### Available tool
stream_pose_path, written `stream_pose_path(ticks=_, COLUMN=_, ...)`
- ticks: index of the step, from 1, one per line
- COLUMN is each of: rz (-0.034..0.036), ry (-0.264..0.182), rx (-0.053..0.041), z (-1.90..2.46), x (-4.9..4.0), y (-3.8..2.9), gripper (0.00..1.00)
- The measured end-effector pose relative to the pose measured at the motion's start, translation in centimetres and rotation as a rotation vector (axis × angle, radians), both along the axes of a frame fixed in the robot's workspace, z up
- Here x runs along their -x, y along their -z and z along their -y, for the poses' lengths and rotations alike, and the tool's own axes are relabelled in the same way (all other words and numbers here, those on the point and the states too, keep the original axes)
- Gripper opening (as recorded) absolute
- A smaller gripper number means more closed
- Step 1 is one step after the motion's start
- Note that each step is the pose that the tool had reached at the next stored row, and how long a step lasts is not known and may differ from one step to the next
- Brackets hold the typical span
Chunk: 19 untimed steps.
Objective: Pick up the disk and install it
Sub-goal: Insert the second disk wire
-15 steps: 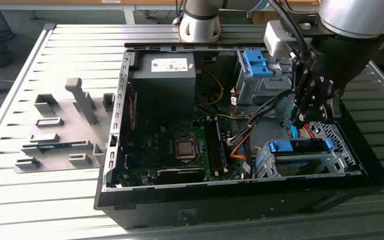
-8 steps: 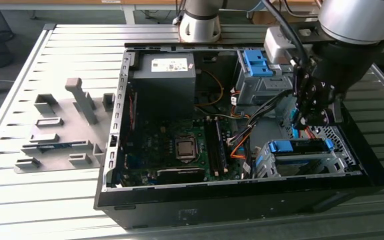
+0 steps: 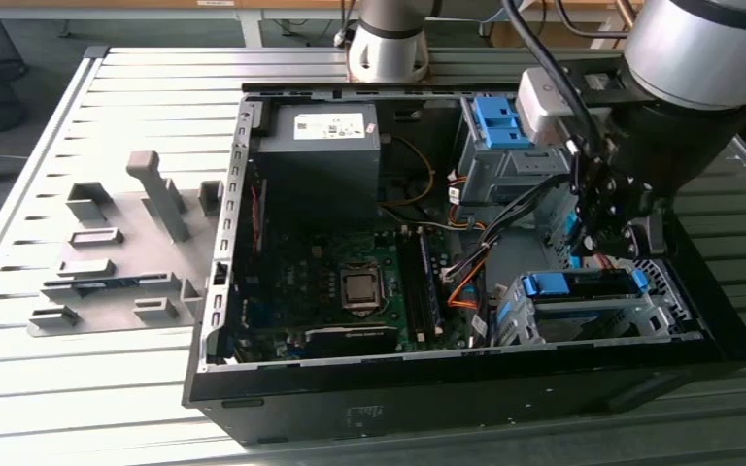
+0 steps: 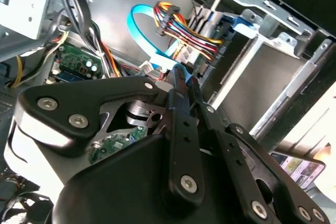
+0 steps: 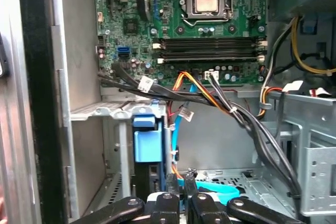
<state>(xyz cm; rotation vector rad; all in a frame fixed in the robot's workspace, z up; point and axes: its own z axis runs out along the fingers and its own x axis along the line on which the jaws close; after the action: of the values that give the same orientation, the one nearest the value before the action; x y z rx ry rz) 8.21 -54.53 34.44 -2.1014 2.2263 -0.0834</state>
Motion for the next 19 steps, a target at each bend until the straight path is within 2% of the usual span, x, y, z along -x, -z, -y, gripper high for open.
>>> stream_pose_path(ticks=3, rz=0.0015, ry=0.000, rx=-0.0055, z=0.59, x=0.00, y=0.17, gripper=0.16)
stream_pose_path(ticks=12, rz=0.0033, ry=-0.001, rx=-0.0095, z=1.52, x=0.01, y=0.59, gripper=0.16)
stream_pose_path(ticks=19, rz=0.0045, ry=-0.001, rx=-0.0094, z=1.57, x=-0.01, y=0.72, gripper=0.16)
